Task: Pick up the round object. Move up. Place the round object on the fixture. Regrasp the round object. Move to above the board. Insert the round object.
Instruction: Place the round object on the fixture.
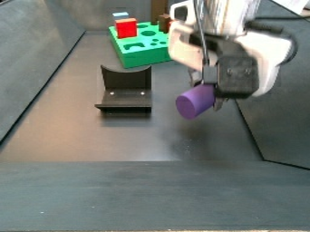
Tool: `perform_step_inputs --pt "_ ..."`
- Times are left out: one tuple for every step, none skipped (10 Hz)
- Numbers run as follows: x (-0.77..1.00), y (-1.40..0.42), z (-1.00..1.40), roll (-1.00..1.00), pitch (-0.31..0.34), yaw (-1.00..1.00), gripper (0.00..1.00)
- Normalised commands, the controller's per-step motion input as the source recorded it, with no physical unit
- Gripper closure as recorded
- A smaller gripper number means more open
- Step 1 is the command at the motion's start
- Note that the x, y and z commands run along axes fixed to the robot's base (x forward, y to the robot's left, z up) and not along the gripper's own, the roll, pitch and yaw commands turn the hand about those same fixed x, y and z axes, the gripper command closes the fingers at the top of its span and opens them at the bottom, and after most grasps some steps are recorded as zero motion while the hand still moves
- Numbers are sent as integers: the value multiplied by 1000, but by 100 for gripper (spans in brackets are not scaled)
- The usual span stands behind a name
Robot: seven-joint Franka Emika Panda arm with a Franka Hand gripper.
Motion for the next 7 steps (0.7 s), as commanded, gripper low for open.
perform_step_inputs --pt "0 0 1000 0 0 0 100" --pt "2 0 1000 7 -5 7 100" --pt "-8 2 1000 14 13 2 100" --pt "-13 3 1000 32 29 -11 100" --pt "-18 5 1000 49 40 -22 100" --pt "-24 6 1000 64 49 -27 100" --pt "-28 6 1000 81 52 -21 100"
